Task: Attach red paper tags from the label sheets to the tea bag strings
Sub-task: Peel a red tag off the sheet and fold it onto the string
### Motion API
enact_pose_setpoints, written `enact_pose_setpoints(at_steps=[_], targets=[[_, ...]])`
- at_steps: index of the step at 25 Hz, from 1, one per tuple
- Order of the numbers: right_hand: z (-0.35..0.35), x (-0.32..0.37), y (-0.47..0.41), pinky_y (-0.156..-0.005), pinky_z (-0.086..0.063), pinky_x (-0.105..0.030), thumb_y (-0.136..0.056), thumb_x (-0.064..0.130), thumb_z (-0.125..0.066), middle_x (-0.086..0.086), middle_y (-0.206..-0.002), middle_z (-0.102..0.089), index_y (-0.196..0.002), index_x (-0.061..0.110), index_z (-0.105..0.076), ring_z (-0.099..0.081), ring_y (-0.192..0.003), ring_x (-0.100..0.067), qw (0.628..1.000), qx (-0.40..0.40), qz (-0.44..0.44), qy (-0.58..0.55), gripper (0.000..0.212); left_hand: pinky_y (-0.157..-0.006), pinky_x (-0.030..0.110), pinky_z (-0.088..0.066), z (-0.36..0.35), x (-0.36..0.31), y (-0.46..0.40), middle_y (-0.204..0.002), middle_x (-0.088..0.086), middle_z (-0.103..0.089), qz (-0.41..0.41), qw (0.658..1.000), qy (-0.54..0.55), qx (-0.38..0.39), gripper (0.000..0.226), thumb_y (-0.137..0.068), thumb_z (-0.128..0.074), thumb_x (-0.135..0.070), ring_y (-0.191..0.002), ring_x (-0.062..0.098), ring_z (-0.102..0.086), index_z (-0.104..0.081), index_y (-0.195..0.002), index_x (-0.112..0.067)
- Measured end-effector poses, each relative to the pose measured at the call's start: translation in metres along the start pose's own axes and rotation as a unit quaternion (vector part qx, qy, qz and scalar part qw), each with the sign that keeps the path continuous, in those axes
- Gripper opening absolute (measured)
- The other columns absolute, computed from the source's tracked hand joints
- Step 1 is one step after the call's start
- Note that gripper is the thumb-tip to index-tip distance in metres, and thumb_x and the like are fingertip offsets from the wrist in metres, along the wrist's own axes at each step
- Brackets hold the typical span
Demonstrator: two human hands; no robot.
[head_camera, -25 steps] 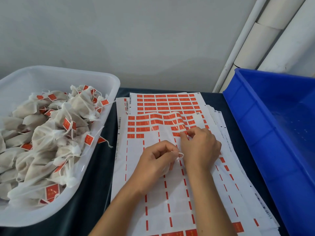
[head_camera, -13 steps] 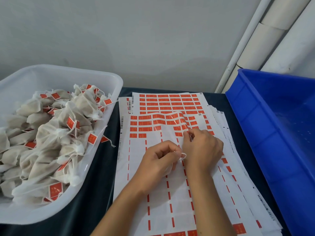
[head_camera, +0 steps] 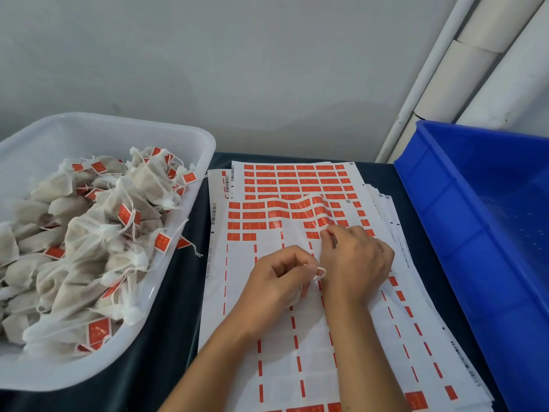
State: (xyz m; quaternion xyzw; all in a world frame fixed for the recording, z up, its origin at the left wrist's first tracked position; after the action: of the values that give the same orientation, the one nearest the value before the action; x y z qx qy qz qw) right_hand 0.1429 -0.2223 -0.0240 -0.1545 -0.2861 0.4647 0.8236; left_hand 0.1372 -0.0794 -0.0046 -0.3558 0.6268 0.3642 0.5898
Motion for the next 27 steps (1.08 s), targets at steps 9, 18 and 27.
enact_pose_setpoints(at_steps=[9, 18, 27], targets=[[-0.0007, -0.0030, -0.0004, -0.083, -0.050, -0.044, -0.090, 0.030, -0.079, -0.010, -0.097, -0.077, -0.104, 0.012, -0.080, -0.067, -0.083, -0.027, 1.000, -0.007, -0.014, -0.020, 0.023, -0.074, 0.024, -0.055, -0.0001, -0.0001, -0.0002, -0.083, -0.002, -0.070, 0.003, 1.000, -0.004, -0.003, 0.021, -0.091, -0.057, -0.034, -0.072, 0.011, -0.063, -0.075, -0.081, -0.031], [-0.0077, -0.0047, -0.0034, -0.086, -0.048, -0.044, -0.094, 0.052, -0.067, -0.009, -0.109, -0.074, -0.112, 0.014, -0.079, -0.065, -0.096, -0.029, 0.998, 0.041, -0.043, 0.007, 0.044, -0.072, 0.023, -0.054, -0.0002, 0.0012, -0.0002, -0.083, 0.000, -0.070, 0.004, 1.000, -0.006, -0.004, 0.021, -0.091, -0.057, -0.034, -0.071, 0.010, -0.062, -0.075, -0.082, -0.028], [-0.0045, -0.0030, 0.0004, -0.084, -0.052, -0.046, -0.092, 0.041, -0.074, -0.010, -0.100, -0.077, -0.109, 0.013, -0.081, -0.068, -0.086, -0.029, 1.000, 0.014, -0.014, 0.008, 0.033, -0.073, 0.025, -0.054, -0.0004, 0.0017, 0.0003, -0.083, 0.000, -0.070, 0.006, 1.000, -0.004, -0.004, 0.021, -0.091, -0.057, -0.034, -0.071, 0.011, -0.062, -0.075, -0.083, -0.026]])
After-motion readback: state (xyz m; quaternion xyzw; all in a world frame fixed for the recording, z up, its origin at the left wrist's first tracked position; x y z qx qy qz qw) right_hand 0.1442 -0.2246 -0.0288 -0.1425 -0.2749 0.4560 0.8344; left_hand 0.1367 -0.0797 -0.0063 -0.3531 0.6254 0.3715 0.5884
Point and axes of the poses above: each hand's wrist, its own y-axis away from the middle knuckle, its own z-axis out of the back of the hand, x = y × z, the point moved 2 cm from there along -y, towards the middle knuckle
